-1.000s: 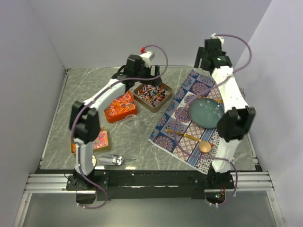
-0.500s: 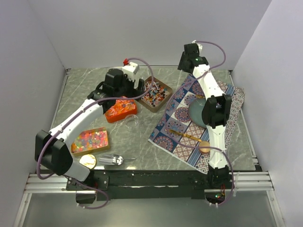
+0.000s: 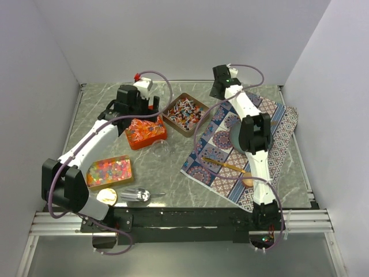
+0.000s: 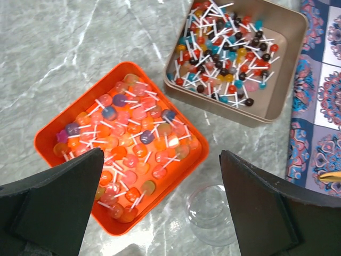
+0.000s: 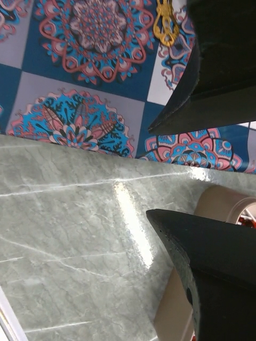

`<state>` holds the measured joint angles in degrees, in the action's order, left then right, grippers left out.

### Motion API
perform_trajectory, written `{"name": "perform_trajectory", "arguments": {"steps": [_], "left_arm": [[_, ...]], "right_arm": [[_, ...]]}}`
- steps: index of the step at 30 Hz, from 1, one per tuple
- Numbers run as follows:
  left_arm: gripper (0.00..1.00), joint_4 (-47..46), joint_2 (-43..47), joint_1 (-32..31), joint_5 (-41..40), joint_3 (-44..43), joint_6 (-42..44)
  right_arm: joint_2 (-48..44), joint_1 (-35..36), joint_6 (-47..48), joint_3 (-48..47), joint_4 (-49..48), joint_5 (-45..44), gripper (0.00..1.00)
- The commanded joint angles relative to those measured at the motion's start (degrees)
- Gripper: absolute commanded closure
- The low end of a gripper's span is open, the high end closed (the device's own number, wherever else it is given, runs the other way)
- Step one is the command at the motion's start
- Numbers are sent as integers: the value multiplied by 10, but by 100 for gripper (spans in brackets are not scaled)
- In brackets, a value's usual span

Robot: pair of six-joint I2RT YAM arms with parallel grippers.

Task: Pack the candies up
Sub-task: Adjust the distractor at the center of the board.

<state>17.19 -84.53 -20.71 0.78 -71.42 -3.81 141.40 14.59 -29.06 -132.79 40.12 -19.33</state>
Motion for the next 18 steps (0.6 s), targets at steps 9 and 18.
{"name": "perform_trajectory", "arguments": {"steps": [9,18], "left_arm": [[3,15,-6,30,-6,-2,-9],[3,33,-20,39,-6,-5,-23]], "right_arm": [[20,26,-76,-2,21,-86,35],[18,39,-99,51,50,-101,44]]}}
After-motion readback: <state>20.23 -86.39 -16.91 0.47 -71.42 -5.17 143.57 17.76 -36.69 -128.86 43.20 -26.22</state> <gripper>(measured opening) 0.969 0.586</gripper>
